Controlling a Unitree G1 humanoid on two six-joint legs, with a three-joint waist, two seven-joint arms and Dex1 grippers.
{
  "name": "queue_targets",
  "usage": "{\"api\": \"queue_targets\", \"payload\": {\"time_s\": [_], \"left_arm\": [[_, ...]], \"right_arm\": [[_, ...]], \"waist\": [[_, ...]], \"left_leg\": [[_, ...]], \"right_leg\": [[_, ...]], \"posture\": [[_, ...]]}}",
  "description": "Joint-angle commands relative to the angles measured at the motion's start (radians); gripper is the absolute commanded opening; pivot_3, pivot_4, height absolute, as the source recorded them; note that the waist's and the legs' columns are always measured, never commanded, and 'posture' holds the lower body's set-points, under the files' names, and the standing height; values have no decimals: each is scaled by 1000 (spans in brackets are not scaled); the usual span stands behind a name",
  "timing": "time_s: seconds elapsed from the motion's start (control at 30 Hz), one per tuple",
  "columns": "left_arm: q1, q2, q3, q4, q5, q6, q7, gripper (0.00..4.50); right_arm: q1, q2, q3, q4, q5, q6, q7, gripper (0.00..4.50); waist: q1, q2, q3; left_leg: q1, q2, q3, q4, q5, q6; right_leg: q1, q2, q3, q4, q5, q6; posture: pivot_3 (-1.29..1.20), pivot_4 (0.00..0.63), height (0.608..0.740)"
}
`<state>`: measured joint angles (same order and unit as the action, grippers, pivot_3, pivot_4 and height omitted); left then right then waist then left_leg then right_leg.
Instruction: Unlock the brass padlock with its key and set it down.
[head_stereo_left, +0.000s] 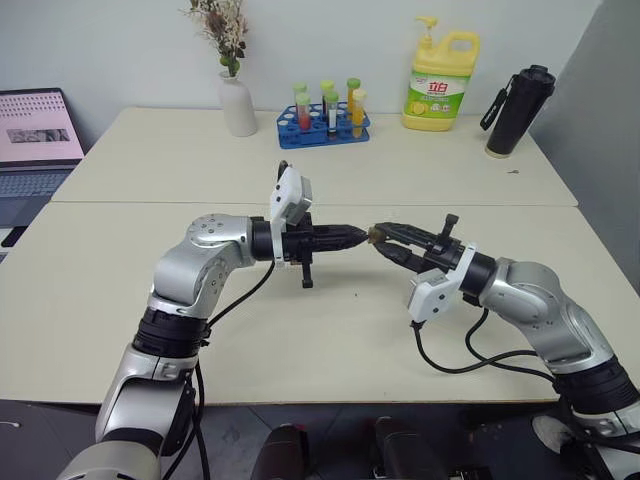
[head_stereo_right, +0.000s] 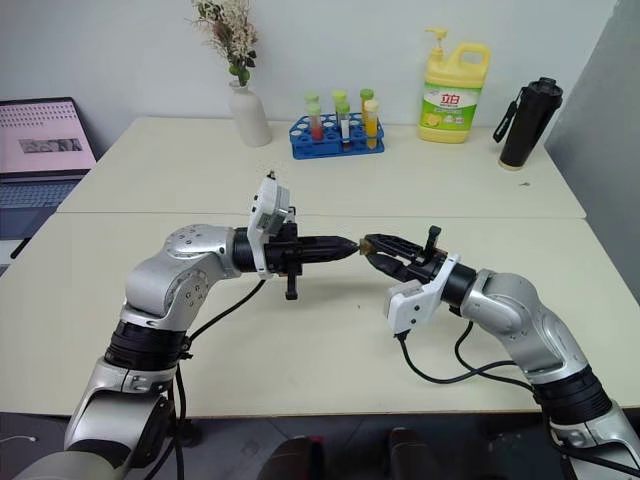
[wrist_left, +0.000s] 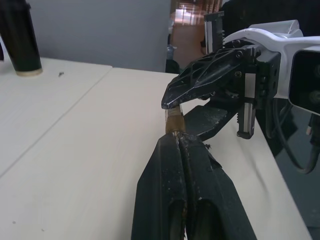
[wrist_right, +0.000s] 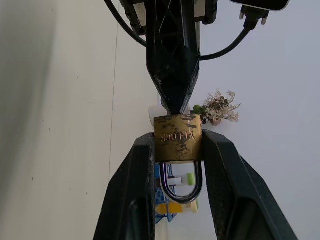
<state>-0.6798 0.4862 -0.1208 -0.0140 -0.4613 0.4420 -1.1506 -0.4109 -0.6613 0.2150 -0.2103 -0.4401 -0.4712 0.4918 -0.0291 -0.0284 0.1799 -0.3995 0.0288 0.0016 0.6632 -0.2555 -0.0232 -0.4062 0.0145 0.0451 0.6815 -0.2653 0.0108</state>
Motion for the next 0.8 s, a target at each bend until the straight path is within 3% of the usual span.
{"api": "queue_targets", "payload": {"time_s": [0.03, 0.53, 0.67, 0.8], "left_arm": [[6, 3, -29, -58, 53, -161, -49, 0], [6, -30, -34, 91, 247, -728, -39, 0], [2, -35, -31, 120, 242, -744, -32, 0], [6, -39, -26, 79, 190, -549, 8, 0]], "right_arm": [[-17, 4, -34, -12, 23, -7, -13, 931], [-21, 14, -44, 3, 21, -22, -32, 931], [-23, 18, -43, 7, 23, -22, -34, 931], [-21, 20, -45, 6, 25, -23, -34, 931]], "waist": [[0, 0, 0], [1, 0, 0], [0, 0, 0], [0, 0, 0]], "left_leg": [[0, 0, 0, 0, 0, 0], [0, 0, 1, 0, 0, 0], [0, 0, 1, 0, 0, 0], [0, 0, 1, 0, 0, 0]], "right_leg": [[0, 0, 0, 0, 0, 0], [0, 0, 0, 0, 0, 0], [0, 0, 0, 0, 0, 0], [0, 0, -1, 0, 0, 0]], "posture": [[0, 150, 740], [0, 150, 740], [0, 150, 740], [0, 150, 740]]}}
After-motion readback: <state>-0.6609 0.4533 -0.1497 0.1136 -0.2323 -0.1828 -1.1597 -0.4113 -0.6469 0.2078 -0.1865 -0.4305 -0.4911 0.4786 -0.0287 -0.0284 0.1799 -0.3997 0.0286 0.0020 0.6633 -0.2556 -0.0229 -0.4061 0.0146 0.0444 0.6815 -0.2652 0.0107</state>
